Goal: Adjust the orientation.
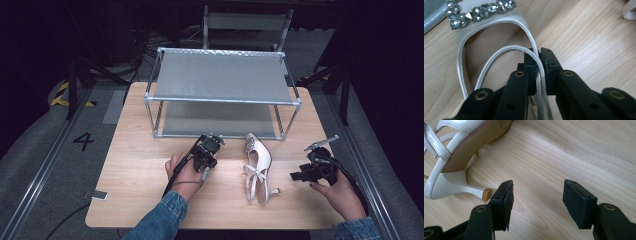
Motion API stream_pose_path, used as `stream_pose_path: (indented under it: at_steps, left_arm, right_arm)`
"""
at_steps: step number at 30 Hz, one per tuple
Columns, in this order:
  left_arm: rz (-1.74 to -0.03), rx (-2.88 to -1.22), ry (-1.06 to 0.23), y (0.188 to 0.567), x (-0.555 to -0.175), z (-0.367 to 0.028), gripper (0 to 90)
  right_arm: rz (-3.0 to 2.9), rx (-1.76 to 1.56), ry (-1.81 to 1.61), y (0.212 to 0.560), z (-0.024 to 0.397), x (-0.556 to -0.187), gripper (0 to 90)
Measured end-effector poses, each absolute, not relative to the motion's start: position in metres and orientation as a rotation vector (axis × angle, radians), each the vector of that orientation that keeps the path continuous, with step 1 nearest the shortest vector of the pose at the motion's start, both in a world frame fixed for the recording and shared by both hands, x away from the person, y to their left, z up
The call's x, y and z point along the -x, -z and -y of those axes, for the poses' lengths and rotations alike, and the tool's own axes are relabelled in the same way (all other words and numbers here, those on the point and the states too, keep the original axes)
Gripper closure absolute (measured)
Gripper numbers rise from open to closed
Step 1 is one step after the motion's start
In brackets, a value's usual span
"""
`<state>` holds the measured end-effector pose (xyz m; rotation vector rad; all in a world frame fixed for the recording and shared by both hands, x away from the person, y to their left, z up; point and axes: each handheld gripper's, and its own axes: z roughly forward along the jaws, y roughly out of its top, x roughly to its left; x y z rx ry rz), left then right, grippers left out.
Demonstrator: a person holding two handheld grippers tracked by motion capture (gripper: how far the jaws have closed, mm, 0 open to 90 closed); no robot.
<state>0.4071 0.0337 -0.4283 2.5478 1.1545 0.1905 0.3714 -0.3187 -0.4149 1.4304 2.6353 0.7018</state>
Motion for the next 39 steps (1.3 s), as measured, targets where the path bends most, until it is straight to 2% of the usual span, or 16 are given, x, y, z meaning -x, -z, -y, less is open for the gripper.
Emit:
stream_pose_path:
  at_steps: [17,24,33,39]
  left_arm:
    - [-1.16,-2.409,-0.327,0.397,-0.41,-0.058,85.3]
    - [-1.175,-2.362,-0.397,0.395,-0.426,-0.058,85.2]
    - [-1.172,-2.34,-0.551,0.402,-0.452,-0.059,85.1]
    - [-1.189,-2.349,-0.545,0.41,-0.468,-0.06,85.1]
  right_arm:
    - [-2.61,-1.437,-0.713,0.41,0.325,-0.373,42.1]
    - [-2.615,-1.433,-0.716,0.409,0.323,-0.373,42.0]
    - [-2.623,-1.43,-0.713,0.412,0.324,-0.374,42.1]
    - [-2.625,-1.432,-0.711,0.413,0.323,-0.375,42.0]
